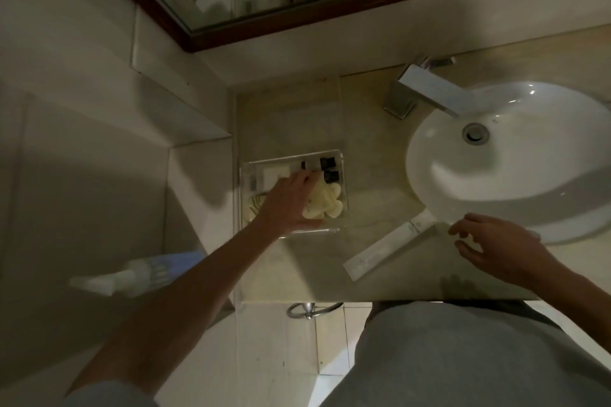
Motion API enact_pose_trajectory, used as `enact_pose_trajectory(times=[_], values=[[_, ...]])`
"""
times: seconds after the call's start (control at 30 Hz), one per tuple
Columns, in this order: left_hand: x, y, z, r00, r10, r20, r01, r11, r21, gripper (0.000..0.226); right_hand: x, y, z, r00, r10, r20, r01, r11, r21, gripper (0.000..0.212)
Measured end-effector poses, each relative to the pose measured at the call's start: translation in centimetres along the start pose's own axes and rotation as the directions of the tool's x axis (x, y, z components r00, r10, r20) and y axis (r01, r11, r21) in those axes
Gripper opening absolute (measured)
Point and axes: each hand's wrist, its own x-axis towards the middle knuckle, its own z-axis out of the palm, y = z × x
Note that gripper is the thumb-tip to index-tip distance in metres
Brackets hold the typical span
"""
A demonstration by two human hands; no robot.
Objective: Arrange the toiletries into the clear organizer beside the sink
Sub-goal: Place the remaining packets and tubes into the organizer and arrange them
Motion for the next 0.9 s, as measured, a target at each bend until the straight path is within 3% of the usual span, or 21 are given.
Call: enact_pose_trajectory(times=[0.1, 0.27, 0.5, 0.63, 0.73, 0.9], values=[[-2.7, -2.4, 0.5, 0.99, -0.114, -0.086, 0.111, 0.993, -0.034, 0.088, 0.1, 0.1, -0.2, 1.0, 0.003, -0.015, -0.003, 1.0, 0.011, 0.02], [-5.5, -6.4, 1.9, 0.97, -0.24, 0.027, 0.24, 0.971, 0.016, 0.077, 0.6, 0.1, -0.3, 1.0, 0.0, -0.004, 0.0, 1.0, 0.001, 0.018], [-5.4, -7.1, 1.2, 0.988, -0.139, 0.067, 0.13, 0.983, 0.129, 0.072, 1.4, -0.9, -0.2, 1.0, -0.028, -0.007, 0.028, 1.0, 0.007, 0.019], [-4.8, -6.0, 0.9, 0.983, -0.184, -0.025, 0.186, 0.976, 0.118, 0.074, 1.1, -0.8, -0.3, 1.0, -0.019, -0.004, 0.019, 1.0, -0.001, 0.02], [-2.0, -1.9, 0.2, 0.986, -0.142, -0.09, 0.149, 0.986, 0.08, 0.072, 0.9, -0.8, -0.3, 1.0, -0.021, -0.01, 0.021, 1.0, -0.008, 0.02], [0.7, 2.0, 1.4, 0.99, -0.14, 0.021, 0.139, 0.989, 0.042, 0.075, 0.8, -0.9, -0.6, 0.999, -0.028, -0.021, 0.027, 0.999, -0.019, 0.02]])
